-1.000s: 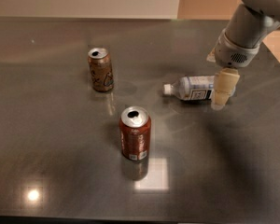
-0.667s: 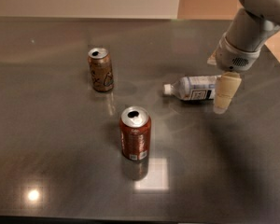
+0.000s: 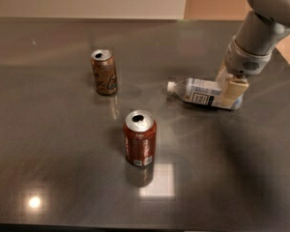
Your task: Move blue plastic bottle near coke can
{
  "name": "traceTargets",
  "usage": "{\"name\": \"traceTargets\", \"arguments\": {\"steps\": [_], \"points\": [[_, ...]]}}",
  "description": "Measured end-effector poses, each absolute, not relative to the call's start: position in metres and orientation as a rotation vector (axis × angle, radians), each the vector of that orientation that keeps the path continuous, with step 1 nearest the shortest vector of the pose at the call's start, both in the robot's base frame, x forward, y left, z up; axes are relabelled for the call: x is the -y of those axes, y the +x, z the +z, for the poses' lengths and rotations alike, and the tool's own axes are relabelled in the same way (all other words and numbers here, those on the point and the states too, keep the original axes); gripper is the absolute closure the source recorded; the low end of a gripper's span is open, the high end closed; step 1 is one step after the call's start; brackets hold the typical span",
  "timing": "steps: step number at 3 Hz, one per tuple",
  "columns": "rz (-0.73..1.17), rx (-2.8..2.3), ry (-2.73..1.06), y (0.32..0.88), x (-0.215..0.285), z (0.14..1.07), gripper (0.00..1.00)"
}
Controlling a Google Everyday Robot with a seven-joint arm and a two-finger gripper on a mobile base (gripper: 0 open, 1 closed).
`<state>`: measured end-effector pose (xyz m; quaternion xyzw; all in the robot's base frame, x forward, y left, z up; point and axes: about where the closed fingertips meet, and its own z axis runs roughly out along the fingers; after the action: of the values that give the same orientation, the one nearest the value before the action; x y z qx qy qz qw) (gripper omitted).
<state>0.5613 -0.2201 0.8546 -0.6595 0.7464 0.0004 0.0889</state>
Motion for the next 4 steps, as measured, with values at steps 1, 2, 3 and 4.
{"name": "traceTargets", "arguments": {"steps": [1,2,3,4], "points": [[-0.001,-2.227,-1.957,0.559,0.222,0.857,0.65],[-0.02,-2.253,-1.936,0.548,0.218,0.863,0.88],[0.009,-2.28,-1.917,0.521,0.204,0.87,1.0],[0.071,-2.28,-1.914,0.493,0.184,0.876,1.0]]}}
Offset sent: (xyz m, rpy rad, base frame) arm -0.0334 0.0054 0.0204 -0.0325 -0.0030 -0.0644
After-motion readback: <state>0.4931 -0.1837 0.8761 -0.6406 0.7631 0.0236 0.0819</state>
